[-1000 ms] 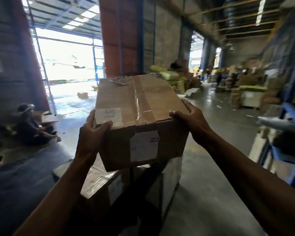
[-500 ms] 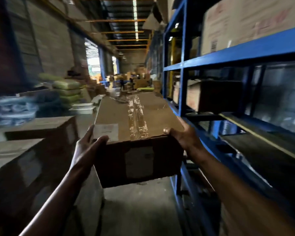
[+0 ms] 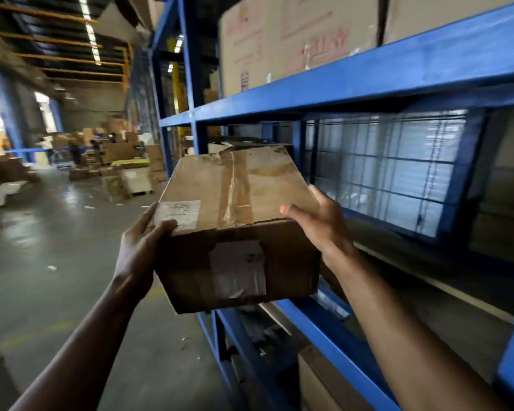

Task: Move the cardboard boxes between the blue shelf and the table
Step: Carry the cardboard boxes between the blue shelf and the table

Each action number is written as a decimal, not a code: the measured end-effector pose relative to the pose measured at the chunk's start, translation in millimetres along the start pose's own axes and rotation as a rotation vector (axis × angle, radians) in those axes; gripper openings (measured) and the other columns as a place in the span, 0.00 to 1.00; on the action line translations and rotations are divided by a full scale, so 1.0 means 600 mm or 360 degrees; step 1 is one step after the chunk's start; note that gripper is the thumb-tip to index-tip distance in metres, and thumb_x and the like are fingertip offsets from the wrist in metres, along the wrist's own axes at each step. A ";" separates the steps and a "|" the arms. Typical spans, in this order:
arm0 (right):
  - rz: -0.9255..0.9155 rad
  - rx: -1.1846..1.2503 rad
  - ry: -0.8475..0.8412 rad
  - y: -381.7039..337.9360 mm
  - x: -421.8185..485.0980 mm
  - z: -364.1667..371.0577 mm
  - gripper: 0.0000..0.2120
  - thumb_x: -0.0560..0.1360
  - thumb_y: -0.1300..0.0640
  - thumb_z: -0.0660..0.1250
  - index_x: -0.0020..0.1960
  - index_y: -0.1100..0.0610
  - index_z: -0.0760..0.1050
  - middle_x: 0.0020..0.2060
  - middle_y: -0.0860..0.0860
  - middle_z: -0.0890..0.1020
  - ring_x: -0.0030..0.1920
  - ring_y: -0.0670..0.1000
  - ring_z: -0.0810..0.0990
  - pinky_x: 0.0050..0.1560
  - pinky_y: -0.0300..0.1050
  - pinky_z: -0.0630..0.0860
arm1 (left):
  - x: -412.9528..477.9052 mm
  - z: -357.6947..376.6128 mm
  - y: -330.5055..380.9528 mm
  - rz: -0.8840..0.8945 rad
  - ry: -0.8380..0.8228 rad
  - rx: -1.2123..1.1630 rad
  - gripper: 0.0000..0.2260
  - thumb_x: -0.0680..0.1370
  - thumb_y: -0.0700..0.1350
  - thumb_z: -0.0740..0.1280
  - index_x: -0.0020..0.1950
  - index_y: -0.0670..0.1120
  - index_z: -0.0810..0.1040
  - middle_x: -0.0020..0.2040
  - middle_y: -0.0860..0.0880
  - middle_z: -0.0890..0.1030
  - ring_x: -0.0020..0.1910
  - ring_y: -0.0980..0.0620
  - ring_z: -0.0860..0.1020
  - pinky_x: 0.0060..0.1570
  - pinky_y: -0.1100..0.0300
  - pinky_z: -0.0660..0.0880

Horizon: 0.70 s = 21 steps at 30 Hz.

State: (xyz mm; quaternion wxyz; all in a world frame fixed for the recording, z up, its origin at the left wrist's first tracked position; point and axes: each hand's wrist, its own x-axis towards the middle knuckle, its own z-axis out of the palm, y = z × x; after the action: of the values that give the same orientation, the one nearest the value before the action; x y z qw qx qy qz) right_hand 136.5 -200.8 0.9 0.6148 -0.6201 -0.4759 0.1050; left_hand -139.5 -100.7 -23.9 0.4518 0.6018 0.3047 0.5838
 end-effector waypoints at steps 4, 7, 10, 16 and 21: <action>0.0030 -0.0164 0.0296 0.010 0.003 -0.066 0.36 0.64 0.40 0.76 0.68 0.50 0.73 0.54 0.45 0.83 0.54 0.48 0.82 0.55 0.46 0.79 | 0.059 0.092 -0.030 -0.0015 -0.0171 -0.0120 0.17 0.73 0.46 0.71 0.62 0.56 0.80 0.54 0.53 0.85 0.54 0.53 0.82 0.58 0.56 0.77; 0.0123 -0.0200 0.0527 0.025 0.010 -0.104 0.48 0.56 0.34 0.73 0.72 0.51 0.69 0.58 0.49 0.83 0.57 0.50 0.82 0.59 0.49 0.79 | 0.100 0.165 -0.050 -0.0026 -0.0390 -0.0181 0.15 0.76 0.44 0.69 0.62 0.52 0.79 0.50 0.54 0.86 0.52 0.57 0.82 0.53 0.64 0.77; 0.0184 -0.0245 0.0700 0.030 0.012 -0.137 0.38 0.60 0.40 0.77 0.66 0.52 0.75 0.52 0.47 0.84 0.52 0.48 0.83 0.54 0.45 0.80 | 0.137 0.235 -0.065 -0.0087 -0.0588 -0.0272 0.24 0.75 0.45 0.70 0.72 0.48 0.73 0.56 0.52 0.83 0.58 0.53 0.80 0.61 0.58 0.72; 0.0233 -0.0282 0.1046 0.034 -0.014 -0.202 0.21 0.70 0.60 0.77 0.61 0.56 0.77 0.47 0.47 0.82 0.45 0.39 0.80 0.38 0.28 0.74 | 0.175 0.374 -0.096 -0.0163 -0.1036 -0.0381 0.30 0.69 0.50 0.73 0.71 0.49 0.73 0.55 0.51 0.85 0.58 0.52 0.81 0.64 0.54 0.72; 0.0309 -0.0447 0.1671 0.051 -0.071 -0.233 0.15 0.69 0.57 0.78 0.53 0.55 0.79 0.43 0.46 0.83 0.45 0.47 0.83 0.38 0.31 0.73 | 0.137 0.508 -0.133 -0.0278 -0.1281 -0.0508 0.19 0.77 0.39 0.70 0.67 0.50 0.75 0.44 0.56 0.85 0.42 0.67 0.81 0.43 0.75 0.73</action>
State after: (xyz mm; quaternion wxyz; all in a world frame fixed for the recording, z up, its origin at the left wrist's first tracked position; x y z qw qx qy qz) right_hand 228.3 -317.5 -13.9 0.6684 -0.7062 -0.0554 -0.2267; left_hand 182.5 -52.0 -33.3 0.6695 0.6759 0.0602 0.3021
